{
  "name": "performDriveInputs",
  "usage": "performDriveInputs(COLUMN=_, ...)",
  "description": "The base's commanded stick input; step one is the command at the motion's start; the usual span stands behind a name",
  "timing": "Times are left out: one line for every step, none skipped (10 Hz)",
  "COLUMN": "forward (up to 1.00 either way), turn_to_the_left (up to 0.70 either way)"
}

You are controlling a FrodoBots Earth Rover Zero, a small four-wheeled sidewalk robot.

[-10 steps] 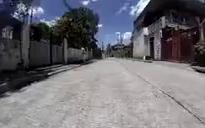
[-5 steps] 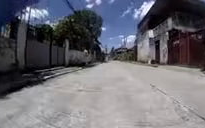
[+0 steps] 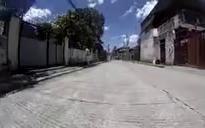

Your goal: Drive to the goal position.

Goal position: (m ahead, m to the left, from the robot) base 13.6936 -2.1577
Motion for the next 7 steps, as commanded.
performDriveInputs(forward=1.00, turn_to_the_left=0.00)
performDriveInputs(forward=1.00, turn_to_the_left=-0.08)
performDriveInputs(forward=1.00, turn_to_the_left=-0.31)
performDriveInputs(forward=1.00, turn_to_the_left=-0.40)
performDriveInputs(forward=1.00, turn_to_the_left=-0.40)
performDriveInputs(forward=1.00, turn_to_the_left=-0.40)
performDriveInputs(forward=1.00, turn_to_the_left=-0.40)
